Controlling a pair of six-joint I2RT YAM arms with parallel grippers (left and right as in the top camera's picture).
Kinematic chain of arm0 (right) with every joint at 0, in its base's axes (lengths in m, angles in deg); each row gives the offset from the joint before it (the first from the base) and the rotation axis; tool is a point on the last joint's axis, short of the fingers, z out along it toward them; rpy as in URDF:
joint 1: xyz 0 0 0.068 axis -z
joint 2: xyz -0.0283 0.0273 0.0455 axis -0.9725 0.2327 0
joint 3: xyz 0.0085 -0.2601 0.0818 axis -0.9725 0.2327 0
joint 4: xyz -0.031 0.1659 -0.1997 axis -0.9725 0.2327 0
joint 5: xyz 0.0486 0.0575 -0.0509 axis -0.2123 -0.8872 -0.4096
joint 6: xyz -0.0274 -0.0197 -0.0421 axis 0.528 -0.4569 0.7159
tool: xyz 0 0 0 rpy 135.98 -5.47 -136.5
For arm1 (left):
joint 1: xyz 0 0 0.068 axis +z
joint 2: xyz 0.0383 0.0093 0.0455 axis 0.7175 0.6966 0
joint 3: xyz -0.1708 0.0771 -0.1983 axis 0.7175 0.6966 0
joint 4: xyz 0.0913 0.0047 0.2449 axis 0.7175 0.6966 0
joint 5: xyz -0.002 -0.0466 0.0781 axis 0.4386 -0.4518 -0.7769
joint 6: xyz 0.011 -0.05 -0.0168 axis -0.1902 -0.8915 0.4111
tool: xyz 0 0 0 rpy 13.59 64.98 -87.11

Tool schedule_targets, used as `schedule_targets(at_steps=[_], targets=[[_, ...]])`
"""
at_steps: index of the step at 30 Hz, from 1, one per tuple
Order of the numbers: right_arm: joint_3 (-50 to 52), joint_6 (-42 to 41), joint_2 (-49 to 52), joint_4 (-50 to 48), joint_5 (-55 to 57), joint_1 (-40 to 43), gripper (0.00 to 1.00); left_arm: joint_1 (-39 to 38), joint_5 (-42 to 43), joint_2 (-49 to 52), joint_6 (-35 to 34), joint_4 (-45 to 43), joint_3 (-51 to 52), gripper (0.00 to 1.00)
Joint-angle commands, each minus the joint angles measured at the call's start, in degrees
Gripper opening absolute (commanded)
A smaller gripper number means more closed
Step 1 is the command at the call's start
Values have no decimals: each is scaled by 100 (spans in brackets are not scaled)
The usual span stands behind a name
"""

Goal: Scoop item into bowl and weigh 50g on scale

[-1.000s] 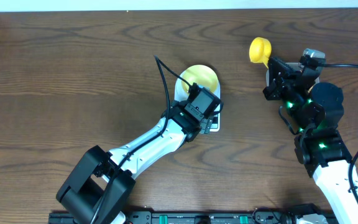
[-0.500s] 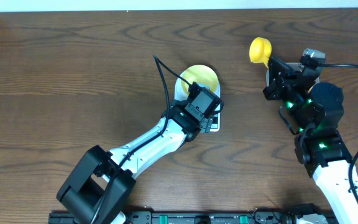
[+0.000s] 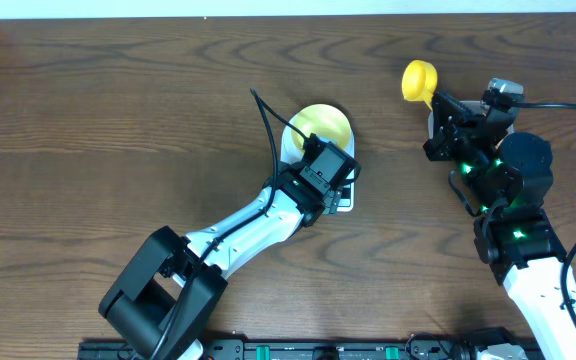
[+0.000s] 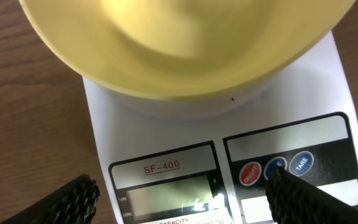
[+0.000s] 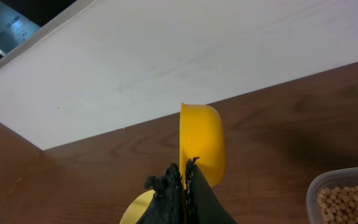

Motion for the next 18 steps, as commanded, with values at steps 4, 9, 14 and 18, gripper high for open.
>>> schedule_targets(at_steps=[4, 9, 14, 18], targets=[[-149, 22, -46, 4, 52, 61, 1, -7, -186, 101, -33, -11, 20, 88], [-149, 22, -46, 7, 52, 61, 1, -7, -188, 197, -28, -68, 20, 88], [-149, 22, -46, 7, 70, 61, 1, -7, -188, 197, -28, -31, 20, 88], [-149, 22, -46, 9, 70, 61, 1, -7, -210, 205, -31, -33, 20, 88]])
